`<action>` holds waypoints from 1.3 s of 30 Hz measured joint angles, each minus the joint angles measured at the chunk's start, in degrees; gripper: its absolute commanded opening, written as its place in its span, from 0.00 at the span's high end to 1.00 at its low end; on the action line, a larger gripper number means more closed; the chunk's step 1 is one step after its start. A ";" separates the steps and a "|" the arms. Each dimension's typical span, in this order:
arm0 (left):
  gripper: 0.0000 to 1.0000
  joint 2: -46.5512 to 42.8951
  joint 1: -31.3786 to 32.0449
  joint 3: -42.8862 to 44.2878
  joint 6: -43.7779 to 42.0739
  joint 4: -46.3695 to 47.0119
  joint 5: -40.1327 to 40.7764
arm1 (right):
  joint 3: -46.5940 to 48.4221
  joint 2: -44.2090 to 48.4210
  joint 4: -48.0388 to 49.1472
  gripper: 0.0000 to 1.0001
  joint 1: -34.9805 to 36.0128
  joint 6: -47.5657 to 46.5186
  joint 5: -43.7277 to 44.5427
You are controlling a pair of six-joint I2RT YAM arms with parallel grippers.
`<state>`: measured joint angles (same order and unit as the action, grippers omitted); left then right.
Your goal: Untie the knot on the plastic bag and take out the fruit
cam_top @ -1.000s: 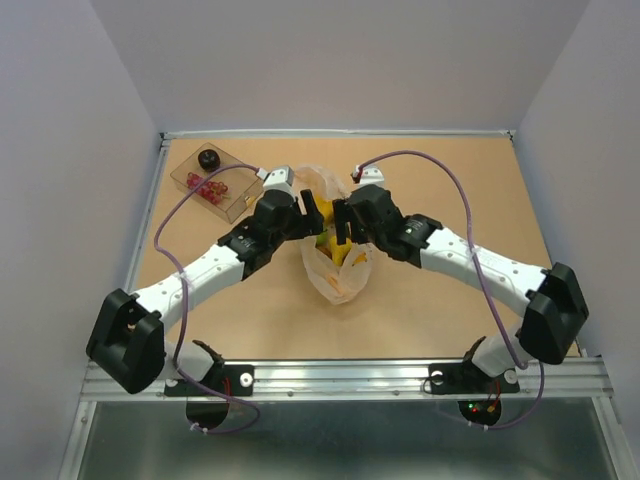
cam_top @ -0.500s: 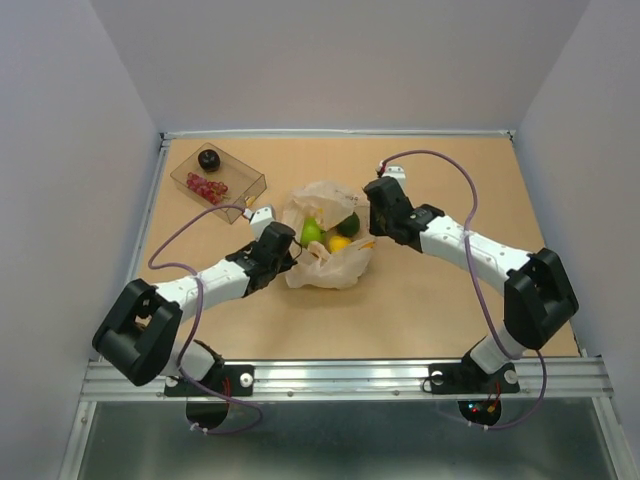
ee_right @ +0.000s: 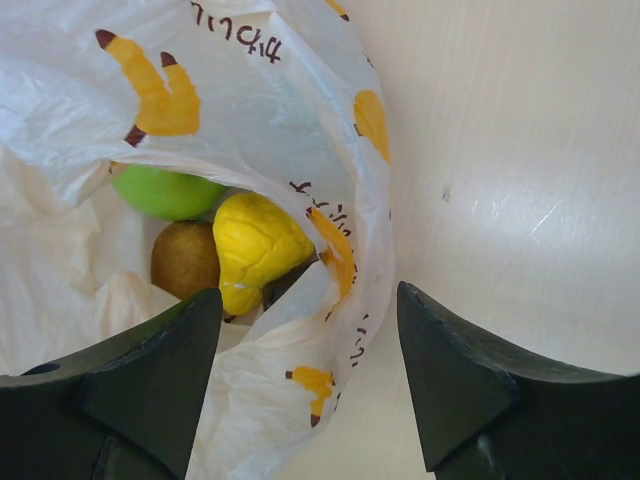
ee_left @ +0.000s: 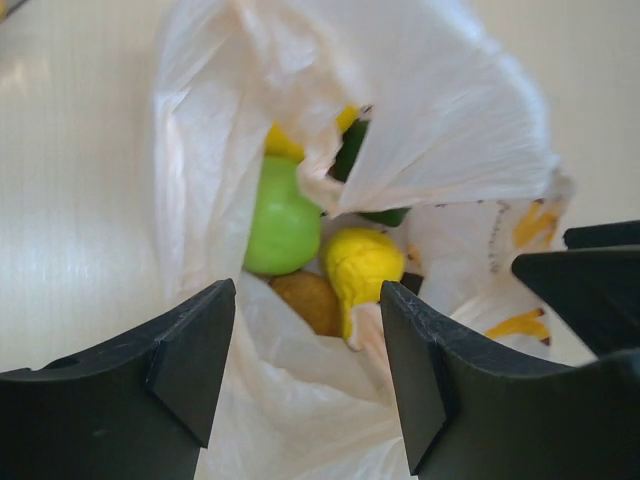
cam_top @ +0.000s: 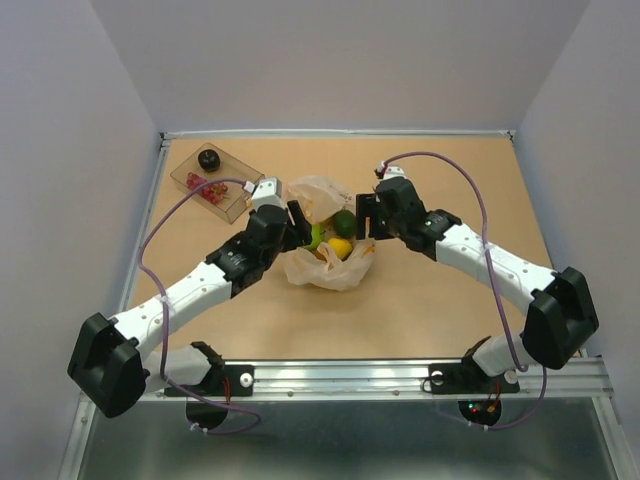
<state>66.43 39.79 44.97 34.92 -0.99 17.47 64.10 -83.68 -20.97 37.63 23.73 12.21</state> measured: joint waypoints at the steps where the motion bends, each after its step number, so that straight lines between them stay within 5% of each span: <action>1: 0.29 -0.04 0.09 0.98 -1.03 0.15 -0.26 | -0.35 0.85 0.07 0.24 0.00 0.04 -0.46; 17: 0.28 19.23 1.70 9.11 -12.94 -0.15 -2.69 | -7.96 3.21 0.74 0.13 1.20 2.23 -4.55; 24: 0.15 25.79 1.75 14.82 -13.97 0.20 3.28 | -11.08 3.21 0.98 0.07 1.49 3.08 -5.42; 39: 0.11 38.32 1.75 20.39 -13.46 1.66 6.80 | -18.12 3.50 2.23 0.06 1.53 5.70 -6.56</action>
<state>104.75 41.54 65.36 21.45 0.67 24.27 45.98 -80.18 -18.74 39.16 29.43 5.65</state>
